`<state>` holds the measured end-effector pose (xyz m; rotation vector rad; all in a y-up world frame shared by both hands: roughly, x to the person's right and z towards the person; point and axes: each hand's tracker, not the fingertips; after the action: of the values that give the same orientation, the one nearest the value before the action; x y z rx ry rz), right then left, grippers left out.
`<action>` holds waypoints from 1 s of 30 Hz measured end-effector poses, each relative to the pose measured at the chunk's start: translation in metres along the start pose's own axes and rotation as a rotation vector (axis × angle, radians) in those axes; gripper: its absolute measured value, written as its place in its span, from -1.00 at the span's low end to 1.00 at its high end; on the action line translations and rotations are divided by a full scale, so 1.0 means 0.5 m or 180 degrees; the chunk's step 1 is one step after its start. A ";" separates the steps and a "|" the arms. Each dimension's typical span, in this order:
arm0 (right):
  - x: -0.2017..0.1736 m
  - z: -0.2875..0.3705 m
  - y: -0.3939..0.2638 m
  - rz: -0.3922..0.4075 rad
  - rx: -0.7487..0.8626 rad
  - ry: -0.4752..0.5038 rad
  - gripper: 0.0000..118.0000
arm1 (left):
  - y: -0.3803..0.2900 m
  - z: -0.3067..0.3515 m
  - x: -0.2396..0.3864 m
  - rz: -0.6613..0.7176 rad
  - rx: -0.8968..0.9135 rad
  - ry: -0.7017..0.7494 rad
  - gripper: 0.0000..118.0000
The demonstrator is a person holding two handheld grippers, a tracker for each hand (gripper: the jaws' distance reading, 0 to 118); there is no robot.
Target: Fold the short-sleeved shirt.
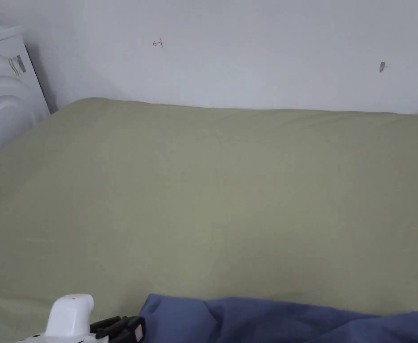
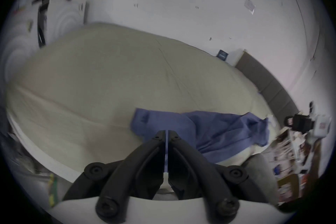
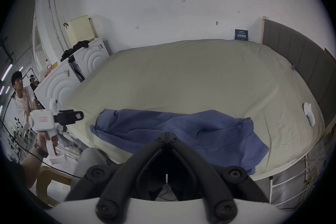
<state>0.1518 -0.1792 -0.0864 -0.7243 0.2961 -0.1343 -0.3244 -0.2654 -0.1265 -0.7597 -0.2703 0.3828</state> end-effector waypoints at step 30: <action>0.009 0.018 -0.014 -0.0125 0.0036 0.0024 -0.98 | 0.004 -0.179 -0.082 0.1135 -0.0492 -0.0547 -0.73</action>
<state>0.1589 -0.1801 -0.0763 -0.7188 0.2881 -0.1757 -0.3282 -0.3366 -0.1942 -0.9313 -0.3289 0.7734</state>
